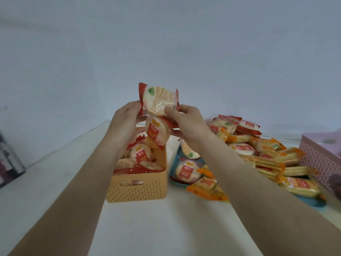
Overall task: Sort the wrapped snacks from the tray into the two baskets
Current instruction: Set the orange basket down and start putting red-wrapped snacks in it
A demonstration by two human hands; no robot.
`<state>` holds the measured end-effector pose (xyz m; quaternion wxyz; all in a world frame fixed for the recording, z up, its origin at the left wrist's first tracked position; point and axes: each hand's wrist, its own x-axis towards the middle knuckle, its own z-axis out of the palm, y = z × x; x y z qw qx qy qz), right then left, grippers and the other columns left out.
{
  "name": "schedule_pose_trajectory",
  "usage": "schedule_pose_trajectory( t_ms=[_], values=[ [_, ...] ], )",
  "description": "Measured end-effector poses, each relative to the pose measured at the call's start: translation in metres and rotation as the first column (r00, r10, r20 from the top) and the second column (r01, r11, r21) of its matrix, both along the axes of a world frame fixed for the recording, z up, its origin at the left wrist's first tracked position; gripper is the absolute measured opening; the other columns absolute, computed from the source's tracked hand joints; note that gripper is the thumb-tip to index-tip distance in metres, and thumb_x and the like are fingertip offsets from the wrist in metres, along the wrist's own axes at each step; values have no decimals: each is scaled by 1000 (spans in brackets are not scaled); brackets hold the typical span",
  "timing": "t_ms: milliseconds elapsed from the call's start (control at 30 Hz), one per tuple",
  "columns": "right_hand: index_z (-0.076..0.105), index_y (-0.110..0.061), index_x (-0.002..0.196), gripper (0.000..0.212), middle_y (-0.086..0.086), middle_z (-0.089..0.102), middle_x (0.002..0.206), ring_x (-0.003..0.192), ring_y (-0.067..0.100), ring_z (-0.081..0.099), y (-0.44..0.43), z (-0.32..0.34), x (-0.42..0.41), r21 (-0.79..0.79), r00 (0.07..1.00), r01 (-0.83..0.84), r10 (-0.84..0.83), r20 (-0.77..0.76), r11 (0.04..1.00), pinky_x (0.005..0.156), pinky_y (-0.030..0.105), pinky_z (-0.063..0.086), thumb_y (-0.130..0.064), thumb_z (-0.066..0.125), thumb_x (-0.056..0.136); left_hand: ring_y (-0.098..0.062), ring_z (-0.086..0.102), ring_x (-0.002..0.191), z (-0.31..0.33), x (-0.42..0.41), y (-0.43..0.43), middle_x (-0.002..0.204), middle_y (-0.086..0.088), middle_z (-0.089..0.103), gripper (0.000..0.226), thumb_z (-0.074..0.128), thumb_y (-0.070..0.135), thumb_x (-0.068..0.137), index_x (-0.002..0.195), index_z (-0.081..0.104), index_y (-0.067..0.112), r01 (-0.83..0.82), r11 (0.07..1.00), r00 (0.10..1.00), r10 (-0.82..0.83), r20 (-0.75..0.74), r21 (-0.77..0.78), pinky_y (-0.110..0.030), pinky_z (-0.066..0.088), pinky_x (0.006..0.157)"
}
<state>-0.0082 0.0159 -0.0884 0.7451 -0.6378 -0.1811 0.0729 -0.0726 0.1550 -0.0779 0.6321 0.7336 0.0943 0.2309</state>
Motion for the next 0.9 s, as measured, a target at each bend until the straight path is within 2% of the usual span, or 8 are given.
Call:
schedule_pose_trajectory(
  t_ms=[133, 233, 300, 400, 533, 633, 800, 900],
  values=[
    [61, -7, 112, 26, 20, 67, 110, 88, 23, 67, 17, -10, -1, -110, 995, -87, 91, 33, 990, 79, 44, 60, -6, 65, 86, -15, 53, 113, -13, -1, 34, 131, -1, 54, 56, 54, 4, 86, 137, 45, 25, -244, 879, 963, 270, -5, 411, -34, 47, 92],
    [39, -17, 145, 67, 13, 43, 147, 116, 21, 57, 23, -17, -2, -413, 978, -32, 114, 175, 910, 100, 47, 49, -11, 62, 83, -13, 52, 101, -20, -8, 45, 128, -3, 53, 63, 50, -7, 80, 134, 46, 26, -363, 737, 921, 379, 96, 570, -27, 43, 80],
    [32, -23, 149, 67, 7, 37, 151, 124, 16, 51, 17, -19, -2, -459, 962, 12, 115, 246, 888, 103, 39, 46, -8, 56, 88, -9, 59, 83, -23, -10, 46, 109, 2, 65, 51, 46, -7, 81, 116, 61, 26, -287, 757, 949, 309, 65, 588, -23, 47, 68],
    [50, -23, 137, 52, 4, 52, 139, 129, 15, 47, -10, -23, 6, -543, 928, 169, 53, 369, 823, 101, 28, 40, -8, 56, 87, 0, 61, 76, -26, -13, 28, 93, 12, 69, 36, 48, 1, 87, 92, 69, 31, -9, 721, 989, 108, -100, 693, -19, 48, 67],
    [48, -18, 138, 49, 4, 52, 140, 129, 22, 47, -68, -30, 24, -773, 904, 352, 23, 428, 528, 104, 34, 37, -17, 53, 90, 3, 53, 75, -29, -4, -28, 87, 21, 60, 32, 45, 11, 94, 104, 68, 32, 136, 552, 989, -26, -146, 823, -12, 37, 67],
    [41, -21, 143, 55, 8, 47, 145, 130, 29, 45, -110, -34, 35, -845, 922, 371, -41, 386, 385, 104, 37, 37, -17, 53, 90, -12, 55, 108, -31, 22, -78, 121, 8, 60, 38, 48, 9, 89, 121, 60, 26, 218, 453, 972, -179, -152, 864, -22, 40, 87],
    [34, -24, 146, 63, 7, 51, 141, 122, 25, 52, -148, -40, 63, -805, 931, 363, -146, 334, 470, 99, 36, 43, -24, 59, 88, -33, 26, 138, -46, 93, -120, 156, -6, 20, 84, 61, 20, 83, 152, 12, 23, 379, 269, 925, -89, -369, 885, -43, 30, 110],
    [26, -26, 149, 72, 8, 46, 145, 125, 27, 50, -159, -40, 84, -811, 947, 320, -151, 282, 490, 101, 39, 43, -34, 62, 87, -37, 15, 142, -51, 131, -124, 159, -6, 8, 94, 67, 36, 81, 151, 5, 31, 425, 301, 884, 66, -464, 853, -56, 31, 108]
  ],
)
